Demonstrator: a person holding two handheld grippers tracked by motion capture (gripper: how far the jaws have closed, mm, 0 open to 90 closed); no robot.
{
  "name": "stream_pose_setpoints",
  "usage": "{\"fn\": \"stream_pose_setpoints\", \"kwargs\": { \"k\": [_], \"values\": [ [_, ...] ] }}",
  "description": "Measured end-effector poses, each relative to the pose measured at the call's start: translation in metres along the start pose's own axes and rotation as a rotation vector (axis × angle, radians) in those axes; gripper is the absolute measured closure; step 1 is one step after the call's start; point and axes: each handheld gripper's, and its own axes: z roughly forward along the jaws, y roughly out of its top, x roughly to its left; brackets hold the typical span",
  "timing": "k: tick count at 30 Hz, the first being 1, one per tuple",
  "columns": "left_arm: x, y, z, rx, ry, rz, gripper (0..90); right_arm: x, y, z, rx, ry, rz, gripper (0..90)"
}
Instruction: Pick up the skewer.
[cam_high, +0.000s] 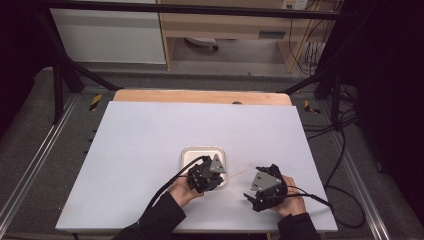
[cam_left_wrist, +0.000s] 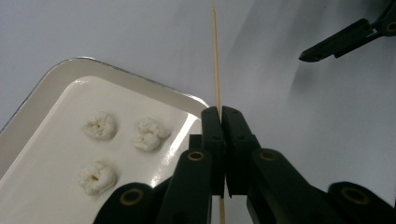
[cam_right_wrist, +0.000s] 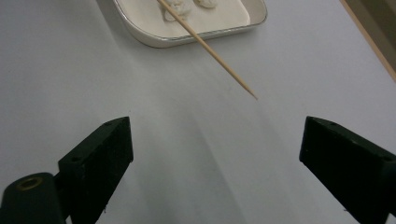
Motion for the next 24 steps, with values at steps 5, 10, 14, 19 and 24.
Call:
{"fn": "stream_pose_setpoints", "kwargs": {
  "k": [5,10,14,19,24],
  "values": [
    [-0.003,0.006,0.003,0.016,-0.008,0.025,88.4,0.003,0.001,-0.002,0.002,-0.012,-0.063,18.1],
    [-0.006,0.01,0.006,0.033,-0.017,0.044,88.5,0.006,0.003,-0.002,0.002,-0.015,-0.133,27.2],
    [-0.01,0.014,0.008,0.045,-0.018,0.063,88.4,0.007,0.003,-0.001,0.0,-0.017,-0.158,30.9],
    [-0.013,0.02,0.013,0.064,-0.028,0.076,88.5,0.009,0.002,-0.001,0.001,-0.021,-0.198,36.1],
    [-0.018,0.025,0.018,0.077,-0.031,0.098,88.4,0.012,0.001,-0.001,0.0,-0.027,-0.263,45.5]
  ]
}}
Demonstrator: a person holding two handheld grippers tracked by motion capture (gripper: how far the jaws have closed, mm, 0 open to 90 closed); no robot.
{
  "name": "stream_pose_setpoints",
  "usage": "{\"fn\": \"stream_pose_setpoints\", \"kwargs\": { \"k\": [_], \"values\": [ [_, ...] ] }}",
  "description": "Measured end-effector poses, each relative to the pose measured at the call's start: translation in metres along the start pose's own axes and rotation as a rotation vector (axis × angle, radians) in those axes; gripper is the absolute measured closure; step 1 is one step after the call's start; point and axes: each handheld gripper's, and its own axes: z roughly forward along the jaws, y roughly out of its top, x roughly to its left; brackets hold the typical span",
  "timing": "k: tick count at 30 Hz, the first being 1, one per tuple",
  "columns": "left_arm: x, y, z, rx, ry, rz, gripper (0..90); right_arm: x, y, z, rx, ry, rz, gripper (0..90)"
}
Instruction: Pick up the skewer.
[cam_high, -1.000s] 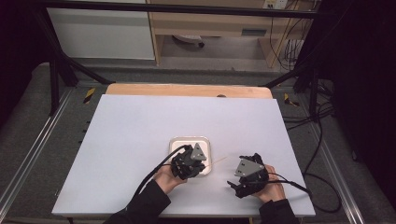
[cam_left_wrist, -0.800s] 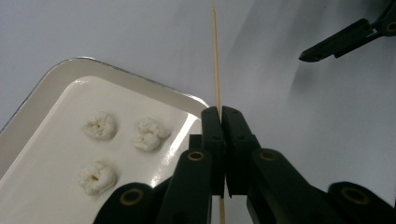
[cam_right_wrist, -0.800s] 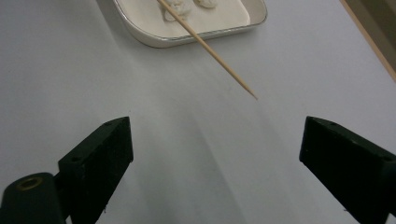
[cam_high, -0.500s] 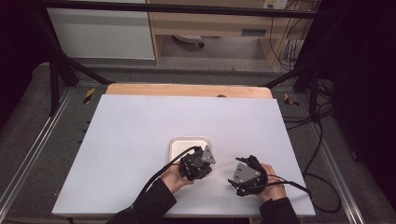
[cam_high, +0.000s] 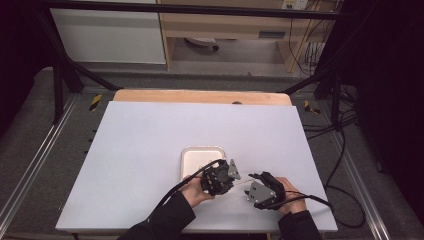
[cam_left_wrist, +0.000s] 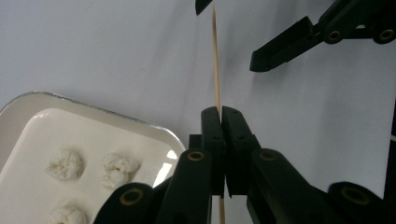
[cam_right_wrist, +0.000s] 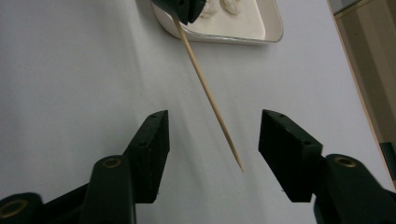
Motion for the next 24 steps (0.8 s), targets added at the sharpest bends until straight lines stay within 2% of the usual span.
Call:
{"fn": "stream_pose_setpoints", "kwargs": {
  "k": [5,6,9,13,16,19,20,21,24],
  "values": [
    [-0.005,0.006,0.003,0.016,-0.006,0.026,88.4,0.003,0.0,0.001,0.0,-0.002,-0.043,51.0],
    [-0.005,0.006,0.004,0.017,-0.007,0.028,88.5,0.005,0.0,0.001,0.001,0.001,-0.032,52.4],
    [-0.007,0.007,0.006,0.018,-0.011,0.032,88.5,0.006,-0.001,0.002,0.001,-0.007,-0.079,56.9],
    [-0.007,0.008,0.007,0.025,-0.015,0.031,88.4,0.007,-0.001,0.004,0.006,0.002,-0.117,61.9],
    [-0.008,0.009,0.009,0.025,-0.02,0.034,88.5,0.009,0.0,0.005,0.01,0.023,-0.124,66.8],
    [-0.009,0.01,0.01,0.031,-0.023,0.04,88.4,0.01,-0.001,0.007,0.029,0.045,-0.154,72.8],
    [-0.009,0.01,0.011,0.033,-0.025,0.042,88.4,0.01,-0.001,0.007,0.029,0.045,-0.154,72.8],
    [-0.01,0.01,0.011,0.034,-0.026,0.045,88.4,0.009,-0.001,0.008,0.027,0.04,-0.177,74.3],
    [-0.012,0.011,0.012,0.038,-0.029,0.051,88.5,0.011,-0.002,0.008,0.032,0.048,-0.184,77.6]
  ]
}}
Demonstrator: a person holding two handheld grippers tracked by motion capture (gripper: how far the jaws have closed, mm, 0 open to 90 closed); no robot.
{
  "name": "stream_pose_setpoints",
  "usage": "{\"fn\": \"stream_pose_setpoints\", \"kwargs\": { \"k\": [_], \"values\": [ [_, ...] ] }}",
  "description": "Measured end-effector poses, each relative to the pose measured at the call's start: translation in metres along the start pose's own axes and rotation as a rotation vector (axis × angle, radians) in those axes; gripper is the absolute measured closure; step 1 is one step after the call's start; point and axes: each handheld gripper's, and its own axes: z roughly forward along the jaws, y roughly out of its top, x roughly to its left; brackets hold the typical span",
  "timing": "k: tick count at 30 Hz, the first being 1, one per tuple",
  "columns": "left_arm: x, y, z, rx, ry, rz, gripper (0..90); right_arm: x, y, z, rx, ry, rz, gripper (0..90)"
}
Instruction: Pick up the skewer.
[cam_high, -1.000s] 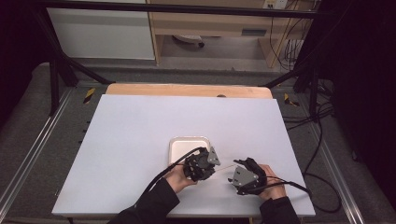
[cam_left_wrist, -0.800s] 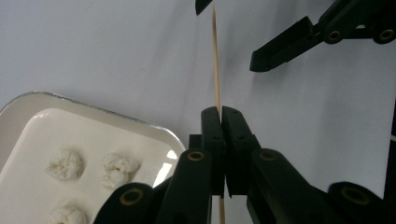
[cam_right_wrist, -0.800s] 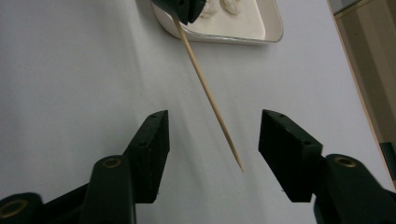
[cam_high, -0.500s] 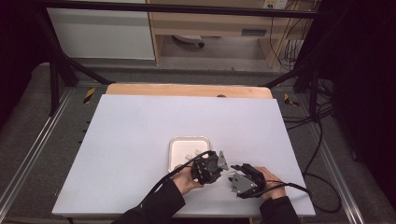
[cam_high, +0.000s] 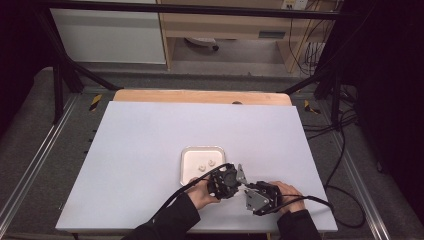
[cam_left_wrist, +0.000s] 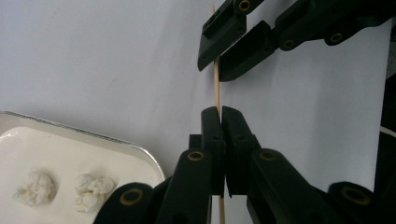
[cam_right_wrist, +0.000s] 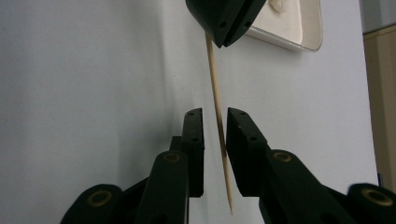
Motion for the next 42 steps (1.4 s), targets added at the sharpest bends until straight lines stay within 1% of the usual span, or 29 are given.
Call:
{"fn": "stream_pose_setpoints", "kwargs": {
  "k": [3,5,6,8,9,13,14,18,21,22,23,24,26,28,30,31,32,35,36,37,38,39,40,42],
  "values": [
    [-0.001,0.0,0.0,0.0,-0.004,0.009,88.5,0.0,0.0,0.0,0.004,0.007,-0.028,80.1],
    [-0.001,0.0,0.0,0.003,-0.008,0.013,88.5,0.001,0.0,0.0,0.002,0.008,-0.037,82.2],
    [-0.002,0.0,0.0,0.005,-0.01,0.014,88.5,0.002,-0.001,0.0,0.003,0.013,-0.03,83.2],
    [-0.002,0.0,0.0,0.008,-0.01,0.018,88.4,0.002,0.0,0.0,0.001,0.014,-0.051,84.7],
    [-0.002,-0.001,0.0,0.008,-0.011,0.02,88.5,0.003,-0.001,0.001,0.0,0.018,-0.048,85.5],
    [-0.002,-0.001,0.0,0.006,-0.014,0.019,88.5,0.002,-0.001,0.0,0.0,0.007,-0.085,87.8],
    [-0.002,-0.001,0.0,0.004,-0.016,0.019,88.4,0.003,-0.001,0.0,0.001,0.011,-0.081,88.0],
    [-0.001,-0.001,0.0,0.003,-0.021,0.016,88.1,0.003,-0.001,-0.002,0.0,0.014,-0.091,88.4],
    [-0.001,-0.001,-0.001,0.006,-0.018,0.009,87.3,0.003,-0.001,-0.002,0.001,0.005,-0.1,88.6],
    [0.0,-0.001,-0.001,0.01,-0.013,0.009,86.2,0.003,-0.001,-0.003,0.002,0.003,-0.105,88.7],
    [0.0,-0.002,-0.002,0.013,-0.008,0.005,80.6,0.002,0.0,-0.003,0.013,-0.001,-0.111,88.7],
    [0.001,-0.002,-0.003,0.018,-0.005,0.005,80.6,0.002,0.0,-0.003,0.013,-0.001,-0.111,88.7],
    [0.002,-0.004,-0.004,0.02,-0.003,-0.006,76.6,0.002,-0.001,-0.002,0.022,-0.003,-0.119,88.7],
    [0.005,-0.007,-0.006,0.034,-0.012,-0.018,72.5,0.002,-0.001,-0.002,0.033,-0.006,-0.124,88.7],
    [0.007,-0.008,-0.007,0.055,-0.006,-0.025,71.0,0.002,0.0,-0.003,0.044,0.0,-0.12,88.7],
    [0.008,-0.009,-0.007,0.068,-0.005,-0.027,70.6,0.002,0.0,-0.003,0.047,0.001,-0.123,88.7],
    [0.009,-0.01,-0.008,0.082,-0.01,-0.031,70.5,0.001,0.0,-0.002,0.047,-0.007,-0.132,88.7],
    [0.012,-0.012,-0.006,0.107,-0.028,-0.06,70.6,0.0,0.002,-0.001,0.06,-0.004,-0.143,88.7],
    [0.012,-0.012,-0.006,0.118,-0.032,-0.063,70.6,0.0,0.002,-0.001,0.06,-0.004,-0.143,88.7],
    [0.012,-0.012,-0.005,0.122,-0.035,-0.061,72.4,-0.001,0.003,-0.001,0.062,-0.003,-0.157,88.7],
    [0.011,-0.012,-0.004,0.125,-0.035,-0.061,72.4,-0.001,0.003,-0.001,0.062,-0.003,-0.157,88.7],
    [0.011,-0.011,-0.004,0.126,-0.035,-0.059,73.7,-0.002,0.004,0.0,0.064,-0.005,-0.175,88.7],
    [0.01,-0.011,-0.003,0.128,-0.04,-0.06,75.2,-0.001,0.005,0.0,0.067,-0.002,-0.169,88.7],
    [0.009,-0.011,-0.001,0.137,-0.044,-0.056,77.6,-0.002,0.006,-0.001,0.071,-0.005,-0.178,88.7]
  ]
}}
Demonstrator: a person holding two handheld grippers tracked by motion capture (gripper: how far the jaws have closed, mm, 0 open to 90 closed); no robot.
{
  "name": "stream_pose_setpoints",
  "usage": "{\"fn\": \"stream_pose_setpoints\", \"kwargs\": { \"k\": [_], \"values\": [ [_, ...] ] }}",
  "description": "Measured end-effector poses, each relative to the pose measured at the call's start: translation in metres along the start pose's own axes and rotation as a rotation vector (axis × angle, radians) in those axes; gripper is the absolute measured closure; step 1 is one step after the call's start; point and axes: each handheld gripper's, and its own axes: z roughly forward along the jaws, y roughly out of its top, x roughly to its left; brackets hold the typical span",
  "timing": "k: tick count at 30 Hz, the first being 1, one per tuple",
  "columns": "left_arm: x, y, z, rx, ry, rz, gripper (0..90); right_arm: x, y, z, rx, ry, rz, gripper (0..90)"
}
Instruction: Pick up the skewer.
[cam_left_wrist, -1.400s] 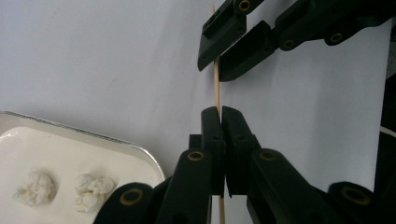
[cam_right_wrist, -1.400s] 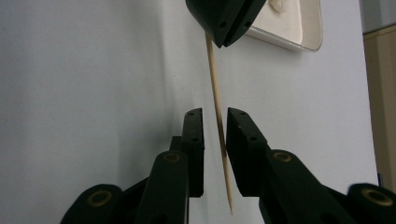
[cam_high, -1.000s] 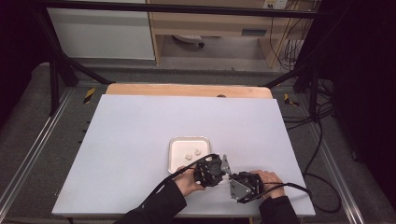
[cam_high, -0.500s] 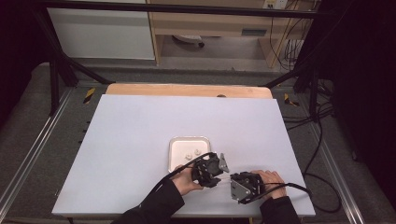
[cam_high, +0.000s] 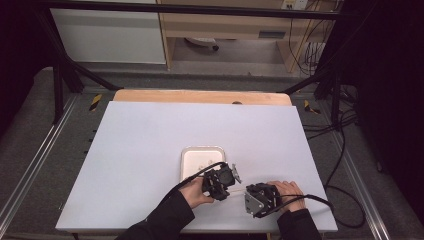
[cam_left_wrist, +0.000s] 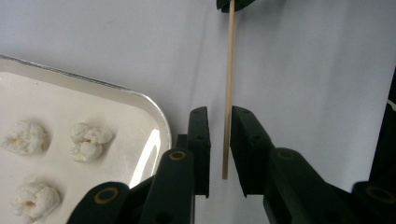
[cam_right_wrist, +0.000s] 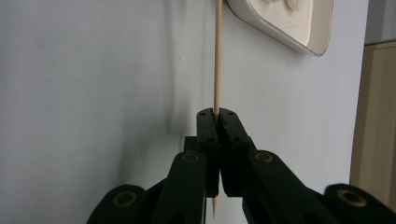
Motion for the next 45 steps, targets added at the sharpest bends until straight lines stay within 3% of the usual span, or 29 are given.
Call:
{"fn": "stream_pose_setpoints", "kwargs": {
  "k": [8,18,27,31,36,41,45],
  "values": [
    [-0.004,0.002,0.006,0.033,0.002,0.038,87.1,0.002,0.002,0.001,0.017,0.006,-0.013,88.7],
    [-0.007,0.003,0.007,0.05,0.017,0.053,88.4,0.002,0.003,0.0,0.021,0.005,-0.031,88.7],
    [-0.007,0.001,0.004,0.029,0.029,0.052,88.7,0.002,0.003,-0.001,0.009,-0.009,-0.005,86.9],
    [-0.005,-0.002,0.0,0.018,0.04,0.047,88.7,-0.002,0.002,-0.005,-0.012,-0.047,0.058,76.2],
    [-0.002,-0.011,-0.005,0.0,0.053,0.022,88.7,-0.007,-0.008,-0.01,-0.061,-0.038,0.216,63.7],
    [0.003,-0.022,-0.012,-0.021,0.067,0.009,88.6,-0.017,-0.022,-0.014,-0.087,0.0,0.448,47.4],
    [0.005,-0.033,-0.018,-0.054,0.079,-0.013,88.6,-0.02,-0.034,-0.014,-0.111,0.041,0.596,39.3]
  ]
}}
